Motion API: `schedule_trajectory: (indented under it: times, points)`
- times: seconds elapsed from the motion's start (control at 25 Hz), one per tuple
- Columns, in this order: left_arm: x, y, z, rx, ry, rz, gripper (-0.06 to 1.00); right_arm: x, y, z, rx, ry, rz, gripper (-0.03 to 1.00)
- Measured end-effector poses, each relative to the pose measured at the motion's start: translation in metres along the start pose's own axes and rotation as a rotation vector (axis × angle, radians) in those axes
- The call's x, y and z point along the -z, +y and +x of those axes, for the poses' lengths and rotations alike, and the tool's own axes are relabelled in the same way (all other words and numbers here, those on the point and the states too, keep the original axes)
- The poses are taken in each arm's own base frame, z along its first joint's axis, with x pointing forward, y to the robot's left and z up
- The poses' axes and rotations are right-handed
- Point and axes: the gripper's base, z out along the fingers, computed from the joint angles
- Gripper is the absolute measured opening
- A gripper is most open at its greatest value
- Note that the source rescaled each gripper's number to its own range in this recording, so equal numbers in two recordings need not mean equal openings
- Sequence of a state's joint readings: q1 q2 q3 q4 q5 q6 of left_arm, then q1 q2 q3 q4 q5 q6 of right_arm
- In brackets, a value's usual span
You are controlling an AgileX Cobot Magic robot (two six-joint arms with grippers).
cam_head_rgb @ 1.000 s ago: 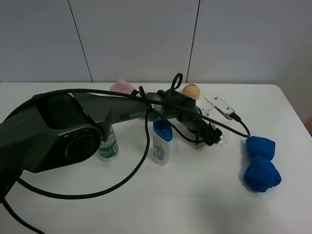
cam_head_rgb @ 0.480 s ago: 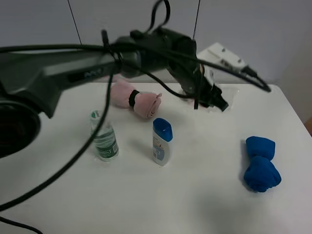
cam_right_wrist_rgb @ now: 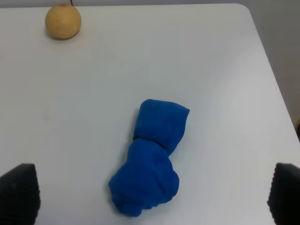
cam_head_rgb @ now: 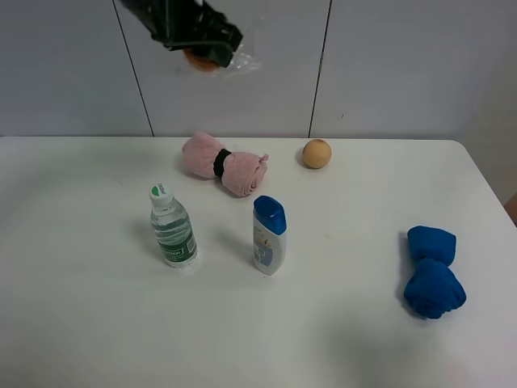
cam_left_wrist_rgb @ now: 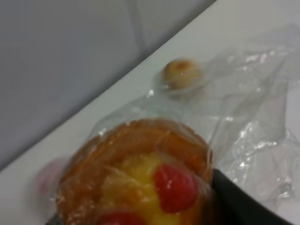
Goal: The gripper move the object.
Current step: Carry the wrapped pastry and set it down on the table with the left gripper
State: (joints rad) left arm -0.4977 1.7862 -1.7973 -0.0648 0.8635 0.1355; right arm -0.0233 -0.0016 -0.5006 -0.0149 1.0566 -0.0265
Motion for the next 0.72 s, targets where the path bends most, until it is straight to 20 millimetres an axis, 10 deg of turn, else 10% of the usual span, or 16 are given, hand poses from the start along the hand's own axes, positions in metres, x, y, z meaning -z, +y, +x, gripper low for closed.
schedule_trajectory:
  times: [0.4, 0.72]
  points:
    - [-0.058, 0.087, 0.138, 0.18, 0.122, -0.157, 0.01, 0.0, 0.0, 0.0, 0.0, 0.0, 0.0, 1.0]
    - [-0.09, 0.104, 0.178, 0.389, 0.169, -0.203, 0.01, 0.0, 0.0, 0.0, 0.0, 0.0, 0.0, 1.0]
